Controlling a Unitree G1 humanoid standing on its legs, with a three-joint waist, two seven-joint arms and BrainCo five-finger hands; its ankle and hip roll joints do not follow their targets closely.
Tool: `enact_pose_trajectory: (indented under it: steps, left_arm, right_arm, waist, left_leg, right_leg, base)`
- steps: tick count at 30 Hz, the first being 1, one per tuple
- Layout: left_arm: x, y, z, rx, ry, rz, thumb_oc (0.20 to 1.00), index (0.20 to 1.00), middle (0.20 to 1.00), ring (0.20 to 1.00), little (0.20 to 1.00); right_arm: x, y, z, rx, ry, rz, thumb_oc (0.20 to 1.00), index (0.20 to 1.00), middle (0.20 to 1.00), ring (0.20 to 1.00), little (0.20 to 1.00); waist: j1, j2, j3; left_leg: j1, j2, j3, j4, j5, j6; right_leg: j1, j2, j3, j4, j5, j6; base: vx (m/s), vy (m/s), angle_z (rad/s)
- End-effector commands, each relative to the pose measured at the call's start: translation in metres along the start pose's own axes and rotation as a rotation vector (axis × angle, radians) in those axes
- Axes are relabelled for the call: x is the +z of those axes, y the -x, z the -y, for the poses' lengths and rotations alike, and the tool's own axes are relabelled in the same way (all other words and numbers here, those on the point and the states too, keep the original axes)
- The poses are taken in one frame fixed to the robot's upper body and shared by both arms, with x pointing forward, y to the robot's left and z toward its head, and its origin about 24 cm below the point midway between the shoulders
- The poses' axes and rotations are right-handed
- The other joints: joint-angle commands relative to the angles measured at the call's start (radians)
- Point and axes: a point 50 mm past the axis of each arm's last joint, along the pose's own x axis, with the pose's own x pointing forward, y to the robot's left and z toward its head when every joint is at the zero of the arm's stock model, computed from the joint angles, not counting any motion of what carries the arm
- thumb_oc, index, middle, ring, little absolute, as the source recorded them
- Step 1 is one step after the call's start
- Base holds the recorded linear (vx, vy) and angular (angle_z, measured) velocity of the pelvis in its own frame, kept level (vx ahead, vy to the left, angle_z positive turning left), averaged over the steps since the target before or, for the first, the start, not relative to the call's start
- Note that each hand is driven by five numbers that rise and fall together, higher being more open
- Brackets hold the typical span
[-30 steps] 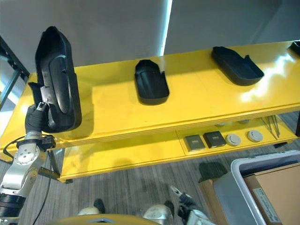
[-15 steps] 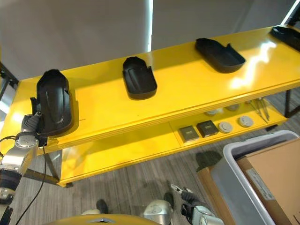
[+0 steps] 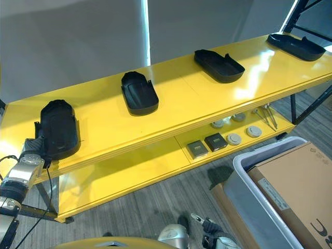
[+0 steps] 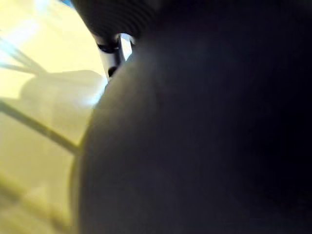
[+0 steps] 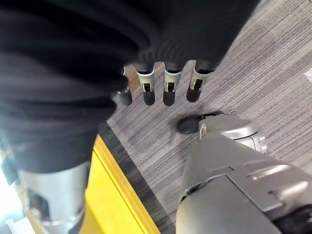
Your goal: Move parts from the plastic box to the shelf.
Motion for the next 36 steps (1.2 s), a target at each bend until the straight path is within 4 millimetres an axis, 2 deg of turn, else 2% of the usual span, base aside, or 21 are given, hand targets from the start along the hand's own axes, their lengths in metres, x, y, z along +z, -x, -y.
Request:
enact_pose_trajectory:
  steps: [1,9,12,19,35,36]
  left_arm:
    - [0.026,-0.015,-0.055,0.202,-0.061,0.071,0.200,0.200,0.200,0.200,0.200]
    - [0.023,-0.024,-0.080,0.279,-0.092,0.004,0.200,0.200,0.200,0.200,0.200]
    - [0.025,-0.025,-0.084,0.285,-0.091,0.000,0.200,0.200,0.200,0.200,0.200]
    - [0.044,-0.026,-0.084,0.299,-0.080,0.037,0.200,0.200,0.200,0.200,0.200]
    - [0.053,-0.027,-0.083,0.306,-0.069,0.040,0.200,0.200,0.200,0.200,0.200]
    - [0.053,-0.027,-0.083,0.303,-0.070,0.037,0.269,0.269,0.269,0.269,0.269]
  right_arm:
    - [0.009,-0.001,-0.011,0.053,-0.011,0.049,1.000,1.000,1.000,1.000,1.000]
    - [0.007,0.000,-0.002,0.032,0.014,0.029,1.000,1.000,1.000,1.000,1.000]
    - [0.004,0.000,0.002,0.024,0.023,0.017,1.000,1.000,1.000,1.000,1.000]
    - [0.008,0.001,0.008,0.025,0.048,0.042,1.000,1.000,1.000,1.000,1.000]
    - [0.010,0.002,0.005,0.046,0.087,0.054,1.000,1.000,1.000,1.000,1.000]
    - [0.010,0.002,0.005,0.047,0.087,0.054,1.000,1.000,1.000,1.000,1.000]
  waist:
    - [0.006,-0.026,0.020]
    - [-0.014,-0.028,0.019]
    - [-0.021,-0.029,0.020]
    - [-0.037,-0.035,0.037]
    - [-0.051,-0.057,0.056]
    - [-0.050,-0.057,0.056]
  left_leg:
    - [-0.043,0.014,0.006,0.118,-0.090,0.037]
    - [-0.039,0.014,0.018,0.121,-0.097,0.036]
    - [-0.039,0.015,0.022,0.123,-0.099,0.035]
    - [-0.064,0.022,0.018,0.142,-0.104,0.033]
    - [-0.061,0.035,0.025,0.167,-0.115,0.031]
    - [-0.061,0.035,0.025,0.167,-0.115,0.032]
  right_leg:
    - [-0.030,-0.022,0.009,0.071,-0.066,0.000]
    - [-0.034,-0.023,0.023,0.069,-0.065,0.003]
    - [-0.037,-0.022,0.027,0.070,-0.067,0.003]
    - [-0.066,-0.013,0.048,0.095,-0.081,-0.004]
    - [-0.060,-0.004,0.065,0.090,-0.082,-0.005]
    - [-0.059,-0.004,0.064,0.090,-0.082,-0.005]
  base:
    - [0.03,0.007,-0.06]
    - [0.04,0.022,-0.04]
    - [0.04,0.020,-0.01]
    - [0.00,0.007,-0.03]
    - [0.02,-0.004,-0.04]
    - [0.00,0.000,0.00]
